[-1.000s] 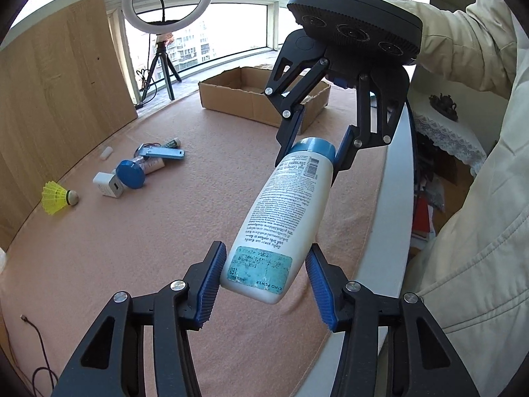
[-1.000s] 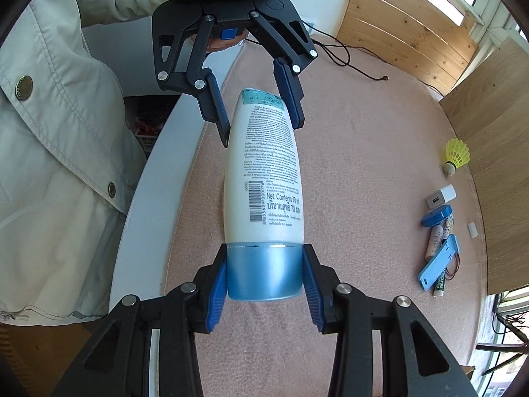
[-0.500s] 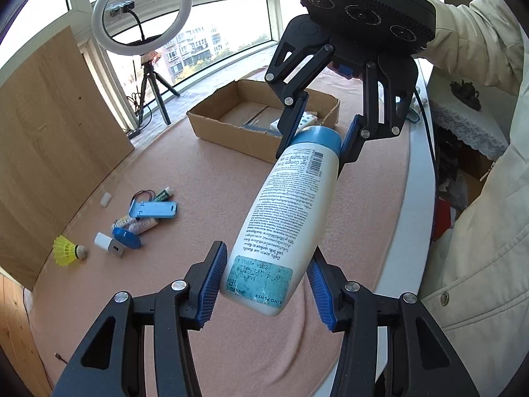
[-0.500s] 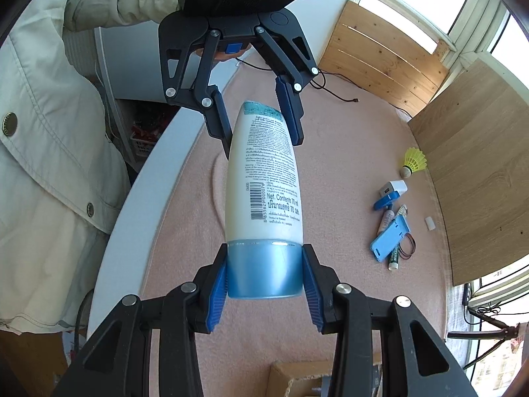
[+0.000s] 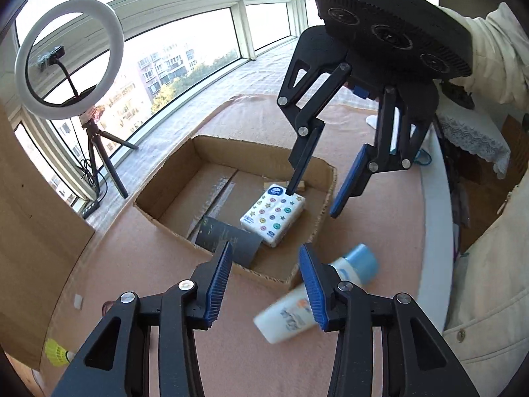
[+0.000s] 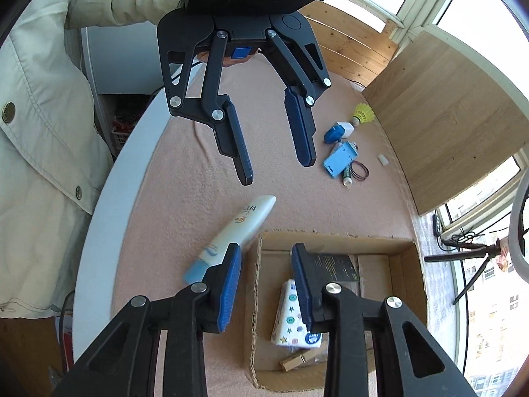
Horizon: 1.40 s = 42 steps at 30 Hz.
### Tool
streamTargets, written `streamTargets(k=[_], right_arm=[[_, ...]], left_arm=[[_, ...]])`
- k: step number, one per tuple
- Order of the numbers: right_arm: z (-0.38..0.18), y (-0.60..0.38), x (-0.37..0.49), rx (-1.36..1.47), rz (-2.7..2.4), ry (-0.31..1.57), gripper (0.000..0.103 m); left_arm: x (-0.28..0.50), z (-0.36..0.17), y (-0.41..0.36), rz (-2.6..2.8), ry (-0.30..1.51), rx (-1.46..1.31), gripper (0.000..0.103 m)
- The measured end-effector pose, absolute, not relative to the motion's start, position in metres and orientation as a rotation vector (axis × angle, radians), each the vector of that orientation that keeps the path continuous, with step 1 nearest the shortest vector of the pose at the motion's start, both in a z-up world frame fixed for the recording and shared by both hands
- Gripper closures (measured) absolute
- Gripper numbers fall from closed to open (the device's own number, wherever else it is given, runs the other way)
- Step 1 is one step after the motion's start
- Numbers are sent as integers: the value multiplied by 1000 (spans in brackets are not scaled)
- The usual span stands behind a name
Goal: Organize objects
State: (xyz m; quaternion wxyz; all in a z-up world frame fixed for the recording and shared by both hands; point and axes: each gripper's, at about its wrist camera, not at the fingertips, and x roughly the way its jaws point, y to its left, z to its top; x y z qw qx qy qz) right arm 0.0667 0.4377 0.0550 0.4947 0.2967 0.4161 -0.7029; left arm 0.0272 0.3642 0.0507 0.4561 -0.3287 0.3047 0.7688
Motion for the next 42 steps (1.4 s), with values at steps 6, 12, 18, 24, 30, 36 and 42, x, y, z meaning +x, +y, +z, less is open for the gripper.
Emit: streamTargets(k=[6,12,18,24,30,36,42], right_arm=[[51,480,66,900,-1893,806,74],[13,452,123,1033,-1818,795,45],[-40,416,101,1189,-1896,744,46],[-39,386,104,1206,-1812,773,61],[-25,369,117,1148,-1727,776,61],[-27,365,123,1142,-1644,836,61],[-26,367,121,1138,-1646,811,61]], left_arm=[[9,54,354,1950,632,-883,35],[44,25,297,1933,654,-948,19],[64,-6,253,1912,594,-1003,19],[69,-18,232,1865,568,-952,19],[90,-33,248,1730,648,-853,19],[91,-63,266,1609,714,-888,34],[96,-68,271,1557,725,-893,44]])
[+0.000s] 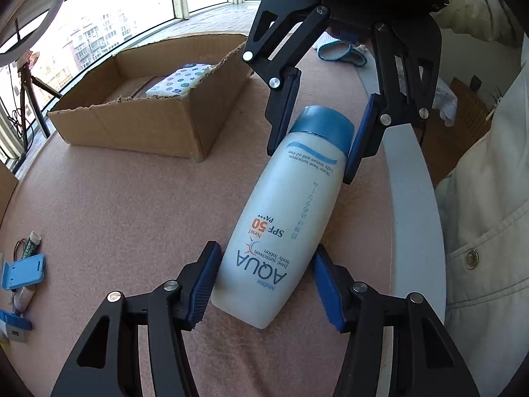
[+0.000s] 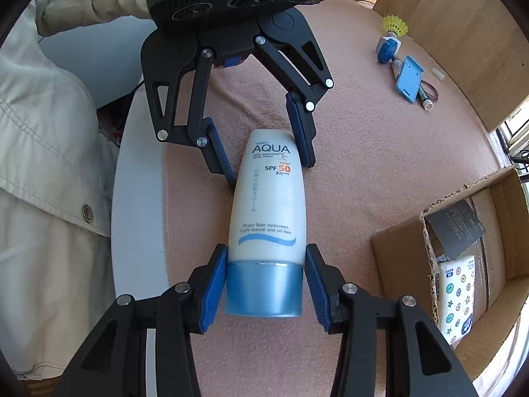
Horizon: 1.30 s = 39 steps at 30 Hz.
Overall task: Organize objects
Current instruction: 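Carry the AQUA bottle into the box and open both tools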
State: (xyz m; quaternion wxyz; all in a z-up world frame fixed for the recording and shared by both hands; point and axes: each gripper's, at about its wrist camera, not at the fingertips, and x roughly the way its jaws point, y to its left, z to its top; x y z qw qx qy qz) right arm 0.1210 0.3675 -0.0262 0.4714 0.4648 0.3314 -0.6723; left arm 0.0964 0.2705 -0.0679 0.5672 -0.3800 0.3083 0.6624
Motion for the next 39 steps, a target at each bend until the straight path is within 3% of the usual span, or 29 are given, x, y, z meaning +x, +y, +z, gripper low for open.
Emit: streamTargets(k=[9,17,31,34,36,39], right_arm=[[14,374,118,1039,-1675,828,61],[67,420,82,930,-1795,886,61],[61,507,37,978,-1851,898,60],[53,513,26,982,-1928,915,60],[49,515,18,1029,-2000,896,60],[45,514,17,1047,-2034,918,57]], left_arm=[[98,-11,273,1597,803,-832,46],[44,50,318,1676,885,-741,46],[-42,32,429,1643,878,-768,45],[-69,28,437,1754,872,-795,32],[-82,30,430,1864,849,-831,12],[-87,35,412,1965,836,-848,11]])
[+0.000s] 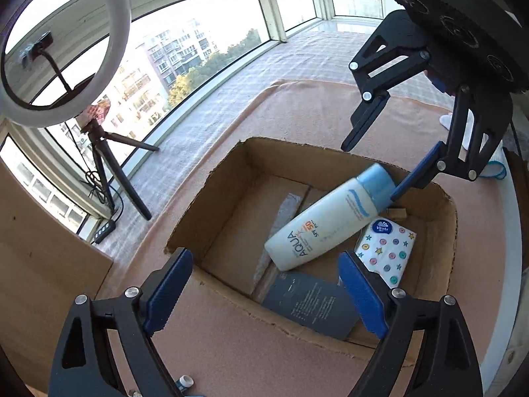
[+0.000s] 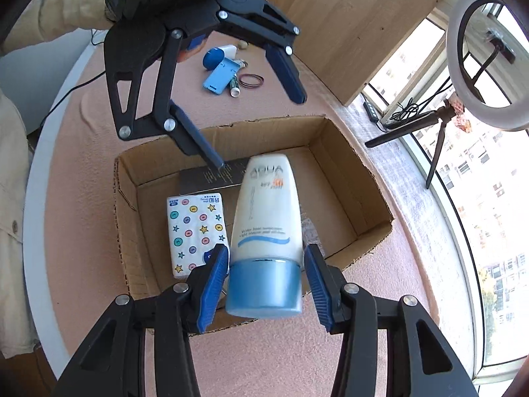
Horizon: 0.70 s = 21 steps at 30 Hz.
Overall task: Organize objects
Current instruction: 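Carry the AQUA bottle into the box and open both tools, then move both tools back toward the remaining items on the table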
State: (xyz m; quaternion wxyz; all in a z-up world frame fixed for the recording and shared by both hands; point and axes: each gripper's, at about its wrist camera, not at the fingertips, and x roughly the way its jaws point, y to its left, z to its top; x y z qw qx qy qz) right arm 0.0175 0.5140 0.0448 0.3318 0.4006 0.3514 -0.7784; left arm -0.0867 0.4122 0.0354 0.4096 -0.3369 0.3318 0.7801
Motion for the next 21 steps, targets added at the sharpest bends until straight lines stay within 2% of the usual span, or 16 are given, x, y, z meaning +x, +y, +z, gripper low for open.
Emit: streamTargets(k=[2,7,9,13,17,21], right_arm=[[51,515,21,1043,-2065,895,49],[66,511,23,1064,-2179,878,41],[70,504,15,1068,-2247,855,36],[85,478,15,1109,-2439,712,26],[87,426,17,1220,-2656,571,22],[75,347,18,1321,-2696,442,22]], left_arm=[[-83,40,397,1994,821,-841,11],[-69,46,346,2119,727,-863,11],[-64,45,321,2175,678,-886,8],[-53,44,254,2259,558,-924,5],[-46,36,174,2336,442,-971,5],[-47,35,84,2405,367,-1023,5]])
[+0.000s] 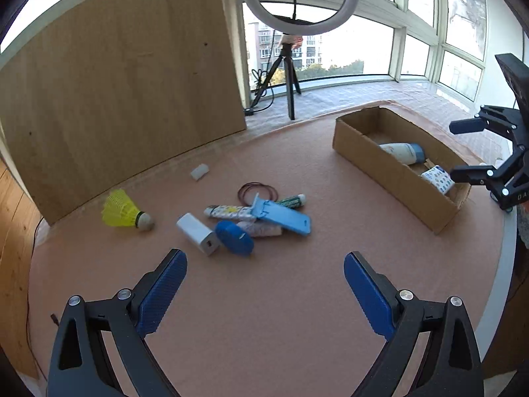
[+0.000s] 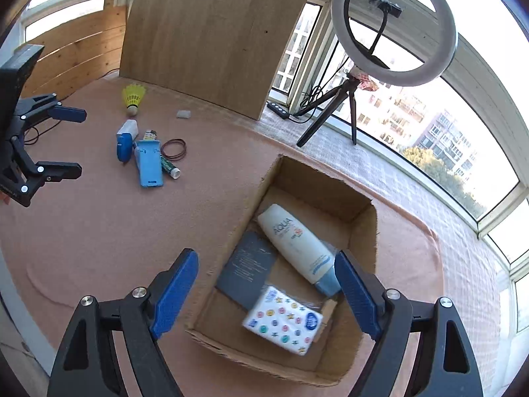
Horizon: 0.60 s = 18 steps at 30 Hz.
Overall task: Organize objects
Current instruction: 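Move both tools back toward the remaining items on the table, then grasp the blue tape measure with the right tool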
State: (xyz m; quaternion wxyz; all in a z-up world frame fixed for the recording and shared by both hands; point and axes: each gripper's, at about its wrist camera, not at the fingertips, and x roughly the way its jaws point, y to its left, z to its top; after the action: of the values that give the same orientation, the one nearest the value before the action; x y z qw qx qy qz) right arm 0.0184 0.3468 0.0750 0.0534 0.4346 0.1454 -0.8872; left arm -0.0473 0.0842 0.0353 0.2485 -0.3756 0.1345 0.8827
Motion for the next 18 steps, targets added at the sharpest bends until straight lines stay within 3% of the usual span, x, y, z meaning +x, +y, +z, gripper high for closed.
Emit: streamTargets(k=[7,12,18], right_arm=[[18,217,-20,1341,-2530,416,22],[-8,176,-69,1341,-2509,372,24],[-21,169,-114,1368,-2503,312,46]], left_arm=[[-48,63,-58,2640,366,-1011,0],[-38,59,-112,2755,239,-1072,0],[-9,11,-107,2728,47,-1217,0]])
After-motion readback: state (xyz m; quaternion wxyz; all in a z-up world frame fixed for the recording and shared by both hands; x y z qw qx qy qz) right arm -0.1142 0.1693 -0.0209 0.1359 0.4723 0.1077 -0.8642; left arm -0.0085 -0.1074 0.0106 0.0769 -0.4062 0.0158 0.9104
